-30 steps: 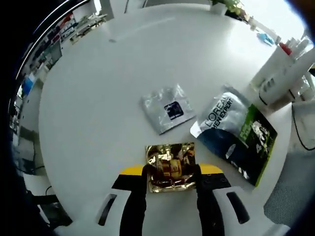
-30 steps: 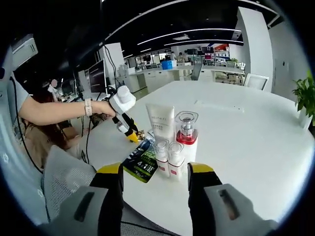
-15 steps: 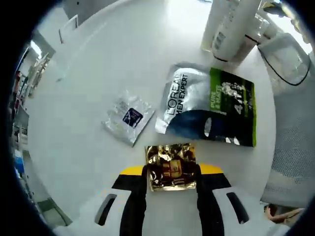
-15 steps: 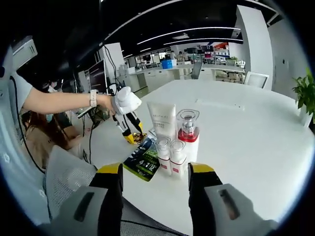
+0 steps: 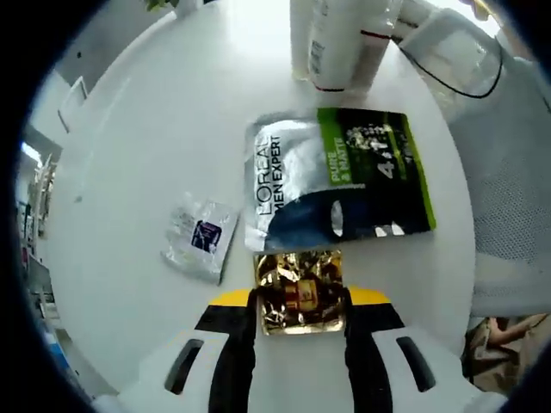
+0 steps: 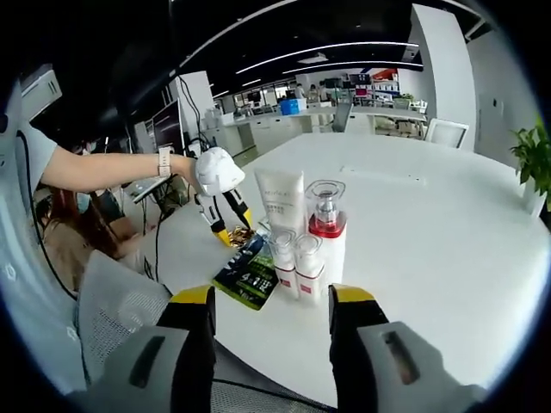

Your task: Arrange the skincare products in the storage area until every visible bottle or jar stands upright without overlapping.

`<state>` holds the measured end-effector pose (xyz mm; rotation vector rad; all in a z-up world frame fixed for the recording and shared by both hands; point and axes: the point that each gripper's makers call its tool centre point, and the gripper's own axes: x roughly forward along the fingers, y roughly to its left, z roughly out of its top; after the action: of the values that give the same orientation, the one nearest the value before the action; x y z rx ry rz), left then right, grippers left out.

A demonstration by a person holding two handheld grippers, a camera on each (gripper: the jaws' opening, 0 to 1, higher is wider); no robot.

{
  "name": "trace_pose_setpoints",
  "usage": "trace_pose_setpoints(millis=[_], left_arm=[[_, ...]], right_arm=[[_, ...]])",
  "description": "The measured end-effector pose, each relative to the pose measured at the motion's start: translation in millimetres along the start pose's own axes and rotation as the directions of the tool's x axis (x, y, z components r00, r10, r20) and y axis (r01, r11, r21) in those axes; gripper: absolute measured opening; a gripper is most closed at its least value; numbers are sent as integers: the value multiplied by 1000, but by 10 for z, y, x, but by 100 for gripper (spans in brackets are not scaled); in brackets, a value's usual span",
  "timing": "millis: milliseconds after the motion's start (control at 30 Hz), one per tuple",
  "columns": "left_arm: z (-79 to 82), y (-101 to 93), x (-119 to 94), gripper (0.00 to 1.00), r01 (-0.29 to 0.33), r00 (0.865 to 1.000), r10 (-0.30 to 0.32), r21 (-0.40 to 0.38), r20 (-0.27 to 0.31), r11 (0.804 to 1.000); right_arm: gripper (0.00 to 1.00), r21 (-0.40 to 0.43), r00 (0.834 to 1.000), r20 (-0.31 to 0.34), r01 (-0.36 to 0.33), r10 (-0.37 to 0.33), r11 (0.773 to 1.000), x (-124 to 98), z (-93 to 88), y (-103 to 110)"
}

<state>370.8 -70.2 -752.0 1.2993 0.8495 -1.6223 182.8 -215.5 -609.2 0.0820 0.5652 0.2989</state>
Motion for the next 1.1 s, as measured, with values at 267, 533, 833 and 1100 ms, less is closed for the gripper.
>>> trace_pose_setpoints(millis=[267,533,833,1100], left_arm=[[96,-70,10,57,43,996,-33,-130,82,991],[32,114,-101,52,-5,997,23,-222,78,975],[165,434,-211,53,-48,987,104,-397,120,917],[262,642,-156,53,-91,979,176,-551,105,830]], right_arm=[[53,-7,1000,4,-9,9,1000,5,8,38],[53,5,1000,2,25,-25,1000,-96,-43,-64],[53,9,1000,-2,27,-27,1000,-73,-48,-54],[53,25,998,10,55,-56,998,-125,-27,-173]])
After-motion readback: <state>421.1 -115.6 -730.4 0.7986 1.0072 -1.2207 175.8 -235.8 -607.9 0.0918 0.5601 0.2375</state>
